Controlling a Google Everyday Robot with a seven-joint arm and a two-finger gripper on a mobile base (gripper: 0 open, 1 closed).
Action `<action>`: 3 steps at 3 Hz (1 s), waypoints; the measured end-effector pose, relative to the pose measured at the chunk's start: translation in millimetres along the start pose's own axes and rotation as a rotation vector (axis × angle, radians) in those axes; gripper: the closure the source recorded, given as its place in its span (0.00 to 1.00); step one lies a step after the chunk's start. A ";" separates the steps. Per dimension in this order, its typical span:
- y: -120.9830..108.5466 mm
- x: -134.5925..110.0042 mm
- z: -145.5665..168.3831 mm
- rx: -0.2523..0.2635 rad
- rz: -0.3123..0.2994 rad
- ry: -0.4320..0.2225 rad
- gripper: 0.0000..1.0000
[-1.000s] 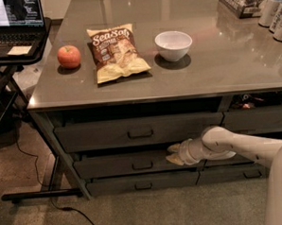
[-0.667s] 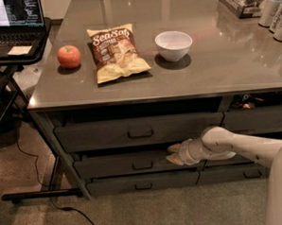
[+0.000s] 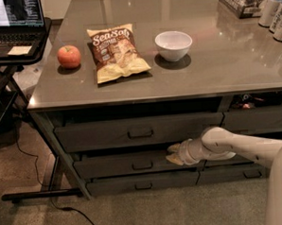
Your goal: Open middle drawer
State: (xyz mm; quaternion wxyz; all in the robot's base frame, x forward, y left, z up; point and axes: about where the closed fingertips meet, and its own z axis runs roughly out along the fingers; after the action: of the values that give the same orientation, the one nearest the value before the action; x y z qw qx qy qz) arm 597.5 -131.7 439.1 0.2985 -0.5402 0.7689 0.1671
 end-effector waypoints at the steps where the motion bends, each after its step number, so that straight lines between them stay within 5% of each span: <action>1: -0.4 -0.2 -0.6 0.000 0.000 0.000 1.00; 3: -1.0 -0.5 -0.5 0.006 0.004 0.000 1.00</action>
Offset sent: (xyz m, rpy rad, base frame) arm -0.1358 0.0605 -0.0712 -0.0300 -0.2481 -0.6692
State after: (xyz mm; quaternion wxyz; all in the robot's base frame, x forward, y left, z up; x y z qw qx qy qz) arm 598.4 -132.0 439.9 0.3000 -0.5378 0.7703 0.1654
